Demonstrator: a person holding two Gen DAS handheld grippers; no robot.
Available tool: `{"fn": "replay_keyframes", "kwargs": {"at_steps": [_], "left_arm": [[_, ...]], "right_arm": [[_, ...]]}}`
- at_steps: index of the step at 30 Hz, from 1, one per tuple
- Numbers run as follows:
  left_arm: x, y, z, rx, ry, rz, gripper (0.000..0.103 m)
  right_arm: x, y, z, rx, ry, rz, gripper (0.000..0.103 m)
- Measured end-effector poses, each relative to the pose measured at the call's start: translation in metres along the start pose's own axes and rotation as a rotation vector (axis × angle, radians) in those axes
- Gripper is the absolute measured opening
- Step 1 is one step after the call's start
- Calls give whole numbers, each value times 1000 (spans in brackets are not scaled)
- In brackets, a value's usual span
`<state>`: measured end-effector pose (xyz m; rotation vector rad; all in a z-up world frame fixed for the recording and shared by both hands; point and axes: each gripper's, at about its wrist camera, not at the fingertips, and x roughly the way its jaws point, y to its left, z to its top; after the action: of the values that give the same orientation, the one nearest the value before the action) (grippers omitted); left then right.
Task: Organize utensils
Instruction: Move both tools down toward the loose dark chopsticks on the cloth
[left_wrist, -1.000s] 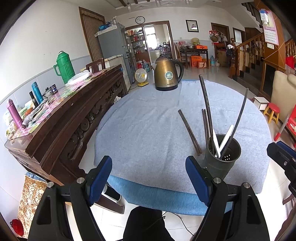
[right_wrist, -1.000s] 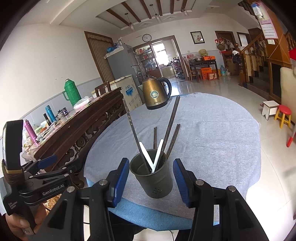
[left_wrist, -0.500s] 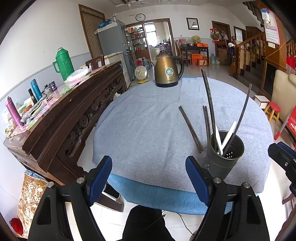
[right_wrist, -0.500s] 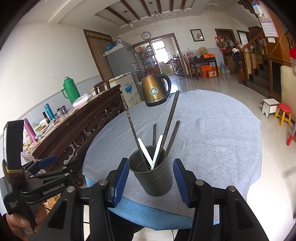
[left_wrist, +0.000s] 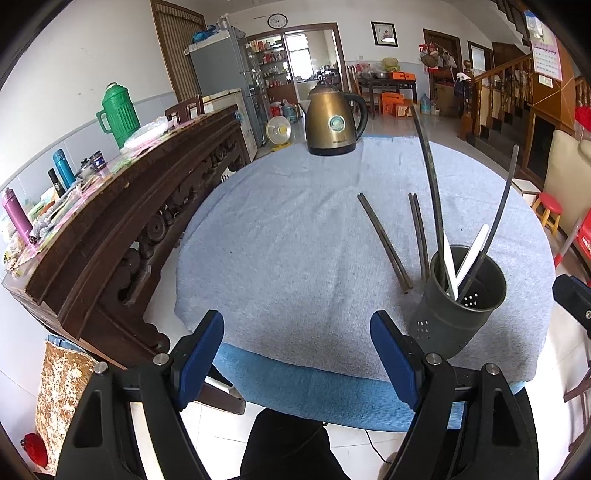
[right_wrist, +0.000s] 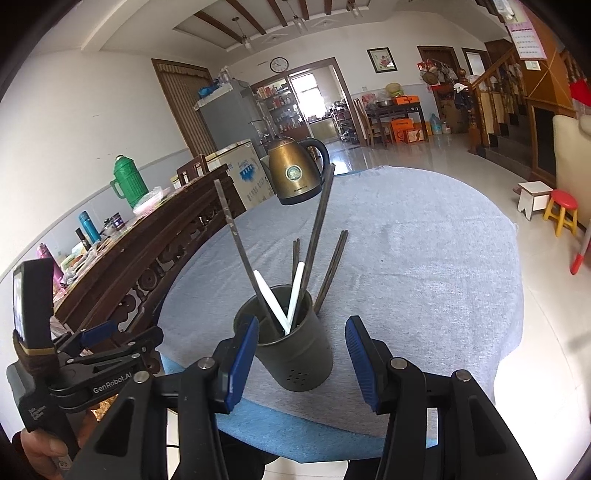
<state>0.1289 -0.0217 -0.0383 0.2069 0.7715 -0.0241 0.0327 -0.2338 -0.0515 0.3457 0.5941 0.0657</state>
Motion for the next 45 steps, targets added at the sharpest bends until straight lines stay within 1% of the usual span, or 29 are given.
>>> {"fn": "replay_keyframes", "kwargs": {"at_steps": [6,13,16,21,24,26,27,30,33,41,45], "left_arm": [[21,4,-2,-11,44,5,82],[54,19,0,-43,106,30,82],[69,23,4,-46,131,46,82],[98,26,18,-41,162,40,82],[119,23,33,-25,169,27,82],[137,20,45,-12,181,16,82],[144,19,50,-11,187,6,82],[170,13,68,-10,206,-35,82],[192,7,86,-26,222,-72,82],[244,-27,127,-44,261,-158,82],[263,-40,134,-47,285,-178,82]], "right_arm": [[8,-21,6,49,1,-28,52],[24,-73,22,173,2,-70,52],[39,-93,32,213,25,-69,52],[81,-125,47,272,94,-16,52],[115,-140,55,297,151,33,52],[131,-146,58,304,166,64,52],[145,-150,63,309,186,85,49],[176,-153,72,324,226,118,45],[204,-151,81,310,256,124,39],[271,-127,110,237,328,136,38],[305,-116,121,200,345,120,38]]}}
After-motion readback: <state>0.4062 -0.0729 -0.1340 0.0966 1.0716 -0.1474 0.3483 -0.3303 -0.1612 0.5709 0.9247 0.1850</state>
